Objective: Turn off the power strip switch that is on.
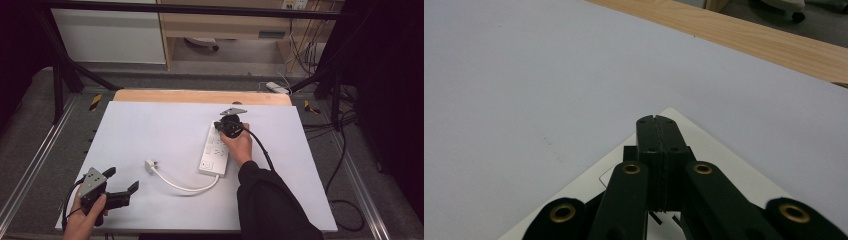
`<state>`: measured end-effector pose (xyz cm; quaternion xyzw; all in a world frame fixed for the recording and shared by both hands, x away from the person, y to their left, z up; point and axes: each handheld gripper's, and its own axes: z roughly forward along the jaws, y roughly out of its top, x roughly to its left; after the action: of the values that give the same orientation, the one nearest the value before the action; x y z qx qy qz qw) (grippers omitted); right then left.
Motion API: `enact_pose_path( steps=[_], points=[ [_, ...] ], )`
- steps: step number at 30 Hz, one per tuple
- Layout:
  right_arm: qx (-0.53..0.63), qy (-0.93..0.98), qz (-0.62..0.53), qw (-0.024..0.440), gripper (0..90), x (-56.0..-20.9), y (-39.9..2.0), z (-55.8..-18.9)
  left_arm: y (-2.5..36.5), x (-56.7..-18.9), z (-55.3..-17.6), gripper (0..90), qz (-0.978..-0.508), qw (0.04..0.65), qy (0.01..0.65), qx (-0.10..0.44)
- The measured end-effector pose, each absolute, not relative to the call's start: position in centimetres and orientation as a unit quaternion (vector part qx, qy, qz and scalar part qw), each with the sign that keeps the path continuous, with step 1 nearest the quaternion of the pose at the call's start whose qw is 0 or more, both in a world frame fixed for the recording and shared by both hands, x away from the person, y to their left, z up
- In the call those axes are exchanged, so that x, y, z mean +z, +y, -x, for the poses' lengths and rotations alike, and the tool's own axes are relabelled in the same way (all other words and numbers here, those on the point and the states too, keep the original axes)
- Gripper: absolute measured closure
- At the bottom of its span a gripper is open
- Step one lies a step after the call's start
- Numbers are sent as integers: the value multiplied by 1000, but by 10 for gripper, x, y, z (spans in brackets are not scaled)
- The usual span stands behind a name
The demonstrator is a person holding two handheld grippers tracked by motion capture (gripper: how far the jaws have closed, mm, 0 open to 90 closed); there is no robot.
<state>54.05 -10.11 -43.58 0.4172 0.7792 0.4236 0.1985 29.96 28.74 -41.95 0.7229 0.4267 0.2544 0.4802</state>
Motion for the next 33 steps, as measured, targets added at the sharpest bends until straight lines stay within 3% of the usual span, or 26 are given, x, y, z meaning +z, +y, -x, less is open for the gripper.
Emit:
enact_pose_path(
  steps=[33],
  points=[
    [427, 785, -403, 199, 900, -441, -96, -541, 287, -419, -299, 45, -726, 480, 424, 252]
  ],
)
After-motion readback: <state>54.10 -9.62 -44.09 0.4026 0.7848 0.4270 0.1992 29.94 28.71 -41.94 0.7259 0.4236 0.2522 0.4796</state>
